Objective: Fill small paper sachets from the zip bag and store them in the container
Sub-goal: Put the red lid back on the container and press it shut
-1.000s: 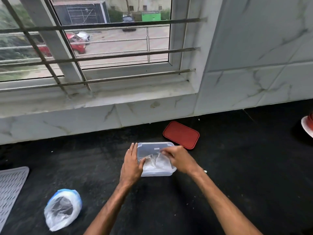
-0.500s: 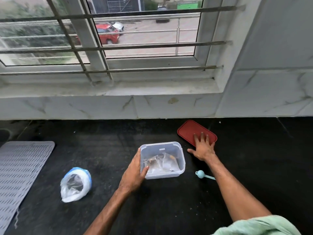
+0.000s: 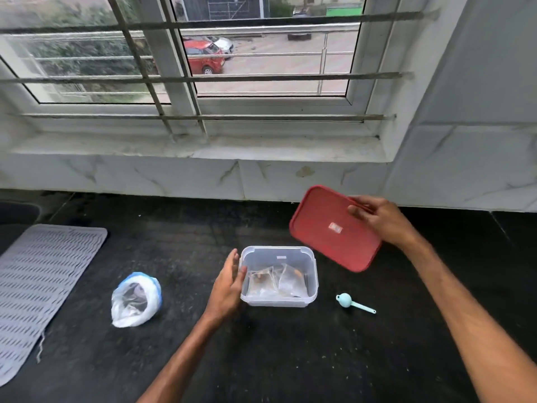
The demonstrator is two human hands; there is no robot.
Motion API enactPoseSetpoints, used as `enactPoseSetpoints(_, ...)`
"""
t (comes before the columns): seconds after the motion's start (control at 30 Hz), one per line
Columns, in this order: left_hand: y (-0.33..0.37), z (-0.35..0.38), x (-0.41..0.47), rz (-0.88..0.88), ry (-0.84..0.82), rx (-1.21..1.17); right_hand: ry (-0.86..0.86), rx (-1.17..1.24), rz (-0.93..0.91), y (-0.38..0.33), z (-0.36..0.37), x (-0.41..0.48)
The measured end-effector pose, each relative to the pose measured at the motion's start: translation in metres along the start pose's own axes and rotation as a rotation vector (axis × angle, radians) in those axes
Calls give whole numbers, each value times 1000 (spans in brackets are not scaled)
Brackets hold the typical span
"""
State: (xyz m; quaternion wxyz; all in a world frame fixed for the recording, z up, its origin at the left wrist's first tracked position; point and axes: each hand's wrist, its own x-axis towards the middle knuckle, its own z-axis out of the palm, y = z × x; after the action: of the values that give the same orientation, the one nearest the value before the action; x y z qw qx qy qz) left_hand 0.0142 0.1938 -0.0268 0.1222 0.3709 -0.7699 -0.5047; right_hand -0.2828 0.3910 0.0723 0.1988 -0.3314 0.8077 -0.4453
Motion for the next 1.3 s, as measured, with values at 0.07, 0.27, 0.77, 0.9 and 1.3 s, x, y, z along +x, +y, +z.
enactPoseSetpoints(0.07,6,2,-1,-78,79,-52,-157,42,3,4,31,0)
enactPoseSetpoints(0.27,14,13,-3,-80,107,67,-215,-316,-75,43,141,9)
enactPoseSetpoints(0.77,7,29,-1,180,-70,679,-250,-749,-247,17,158,7)
enactPoseSetpoints(0.9,15,37,20,303,-169,930,-153,-803,-94,19,183,-16)
enactPoseSetpoints(1.3,-2,58,17,312,-67,932,-83,-796,-240,41,180,-19)
